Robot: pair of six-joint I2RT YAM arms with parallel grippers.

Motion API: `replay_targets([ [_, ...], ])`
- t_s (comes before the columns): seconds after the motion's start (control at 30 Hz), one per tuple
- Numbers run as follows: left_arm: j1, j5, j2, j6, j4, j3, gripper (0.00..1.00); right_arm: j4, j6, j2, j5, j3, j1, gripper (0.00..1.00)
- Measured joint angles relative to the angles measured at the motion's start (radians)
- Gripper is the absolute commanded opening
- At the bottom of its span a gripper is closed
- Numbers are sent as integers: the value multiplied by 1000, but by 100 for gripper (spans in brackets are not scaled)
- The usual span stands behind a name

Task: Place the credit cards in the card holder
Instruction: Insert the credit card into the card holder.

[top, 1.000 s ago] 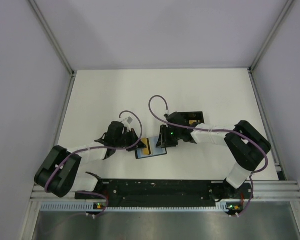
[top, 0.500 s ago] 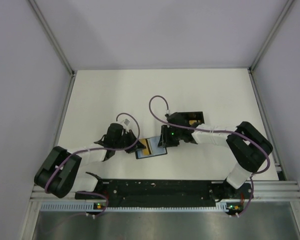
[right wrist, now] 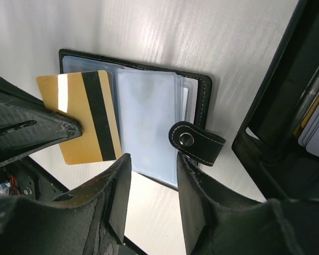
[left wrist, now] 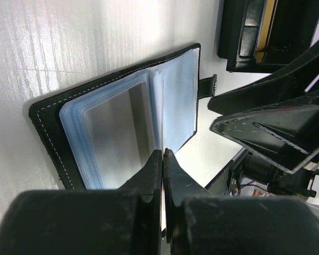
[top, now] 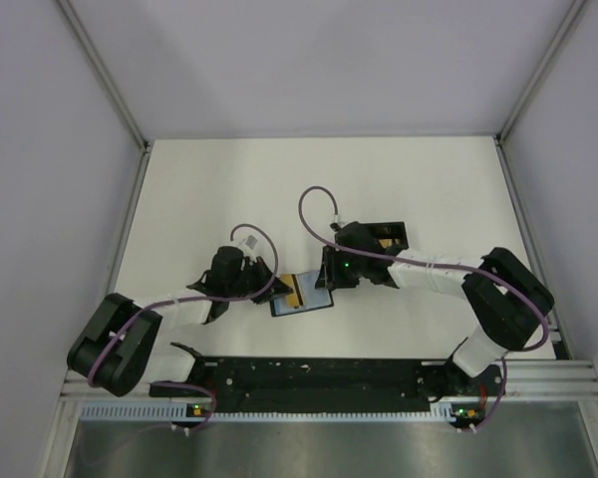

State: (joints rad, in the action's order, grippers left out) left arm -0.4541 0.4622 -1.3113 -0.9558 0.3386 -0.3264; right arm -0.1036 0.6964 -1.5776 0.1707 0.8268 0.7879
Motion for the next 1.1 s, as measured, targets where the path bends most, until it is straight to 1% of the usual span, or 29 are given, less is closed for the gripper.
replay_targets([
  [0.23, 0, 5, 0, -7, 20, 2, 0, 8, -5, -71, 24, 10, 0, 39],
  [0.6, 0, -4, -57, -18, 52, 3, 0, 13, -5, -78, 31, 13, 0, 39],
  [1.1, -5, -8, -90, -19, 66, 3, 0, 10, -5, -85, 34, 21, -1, 39],
])
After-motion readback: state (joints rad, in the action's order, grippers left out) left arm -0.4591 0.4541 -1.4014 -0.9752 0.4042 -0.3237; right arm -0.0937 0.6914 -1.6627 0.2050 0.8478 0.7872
